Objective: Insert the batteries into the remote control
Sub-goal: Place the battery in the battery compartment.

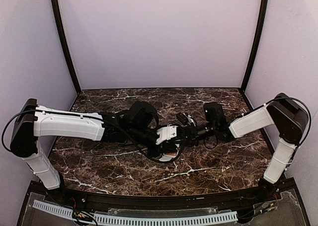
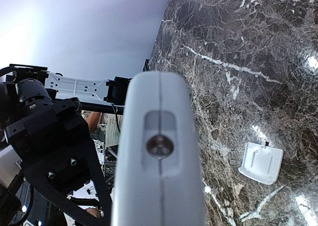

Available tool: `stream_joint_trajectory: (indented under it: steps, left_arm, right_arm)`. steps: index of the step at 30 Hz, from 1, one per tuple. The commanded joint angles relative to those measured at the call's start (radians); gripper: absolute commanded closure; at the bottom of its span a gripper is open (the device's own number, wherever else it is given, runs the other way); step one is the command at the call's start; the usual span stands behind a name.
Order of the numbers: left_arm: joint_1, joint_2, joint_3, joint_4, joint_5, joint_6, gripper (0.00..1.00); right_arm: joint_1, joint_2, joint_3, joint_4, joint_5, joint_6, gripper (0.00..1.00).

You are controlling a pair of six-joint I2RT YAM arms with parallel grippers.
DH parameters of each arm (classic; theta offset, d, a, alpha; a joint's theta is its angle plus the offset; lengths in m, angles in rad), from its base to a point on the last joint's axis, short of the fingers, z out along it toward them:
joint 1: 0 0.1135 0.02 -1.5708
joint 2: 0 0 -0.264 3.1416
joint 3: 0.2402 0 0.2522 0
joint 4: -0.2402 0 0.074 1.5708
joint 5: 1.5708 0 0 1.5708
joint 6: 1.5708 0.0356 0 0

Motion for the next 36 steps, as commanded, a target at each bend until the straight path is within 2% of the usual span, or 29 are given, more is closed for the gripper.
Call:
stream_joint_trajectory:
  steps: [1, 22, 36]
  left_arm:
    - [-0.003, 0.007, 0.018, 0.014, -0.029, 0.028, 0.98]
    - [-0.003, 0.03, 0.018, -0.101, -0.159, 0.101, 0.96]
    - [-0.003, 0.035, 0.042, -0.132, -0.207, 0.092, 0.66]
  right_arm:
    - [0.011, 0.007, 0.009, 0.053, -0.023, 0.013, 1.0]
    - [0.013, 0.006, 0.014, 0.045, -0.033, 0.009, 1.0]
    - [0.013, 0.016, 0.013, 0.042, -0.029, 0.011, 1.0]
